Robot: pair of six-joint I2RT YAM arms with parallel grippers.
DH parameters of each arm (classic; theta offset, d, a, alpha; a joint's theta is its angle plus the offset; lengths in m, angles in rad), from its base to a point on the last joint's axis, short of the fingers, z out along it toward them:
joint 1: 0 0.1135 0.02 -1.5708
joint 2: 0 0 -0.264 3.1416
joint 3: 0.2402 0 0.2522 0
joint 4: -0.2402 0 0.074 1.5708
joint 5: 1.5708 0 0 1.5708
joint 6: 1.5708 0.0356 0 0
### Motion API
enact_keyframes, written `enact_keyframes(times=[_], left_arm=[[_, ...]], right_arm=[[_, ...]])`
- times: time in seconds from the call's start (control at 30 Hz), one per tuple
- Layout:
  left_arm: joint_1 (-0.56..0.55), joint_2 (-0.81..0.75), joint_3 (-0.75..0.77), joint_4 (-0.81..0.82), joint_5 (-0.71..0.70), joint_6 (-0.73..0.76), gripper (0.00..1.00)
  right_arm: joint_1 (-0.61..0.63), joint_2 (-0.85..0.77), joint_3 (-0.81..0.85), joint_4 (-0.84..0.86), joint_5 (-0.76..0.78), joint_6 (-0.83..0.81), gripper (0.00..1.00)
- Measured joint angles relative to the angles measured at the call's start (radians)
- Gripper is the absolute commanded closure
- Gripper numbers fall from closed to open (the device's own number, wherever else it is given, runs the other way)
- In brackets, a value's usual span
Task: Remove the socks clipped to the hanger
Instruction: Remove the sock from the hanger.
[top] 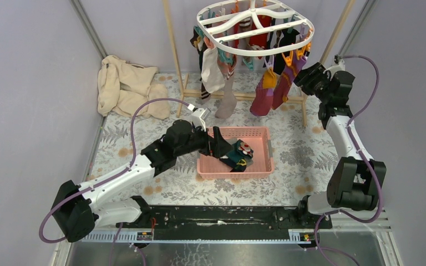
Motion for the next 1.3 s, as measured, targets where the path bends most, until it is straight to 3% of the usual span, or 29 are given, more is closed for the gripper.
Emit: enact_keyframes(times=[0.33, 1.07, 1.3], left_arm=[[0.000, 0.000, 0.007, -0.001, 0.000, 0.000, 0.01], [0.000, 0.016, 0.029, -0.008, -0.001, 0.003, 0.01], [0.000, 0.016, 0.033, -0.013, -0.006, 0.003, 0.01]], right_arm=[[0.074, 0.000, 0.000, 0.047, -0.040, 0.002, 0.48], [0.477, -0.195, -0.153, -0.078, 0.068, -0.131, 0.49], [0.503, -0.262, -0.177, -0.209, 0.124, -0.198, 0.39]])
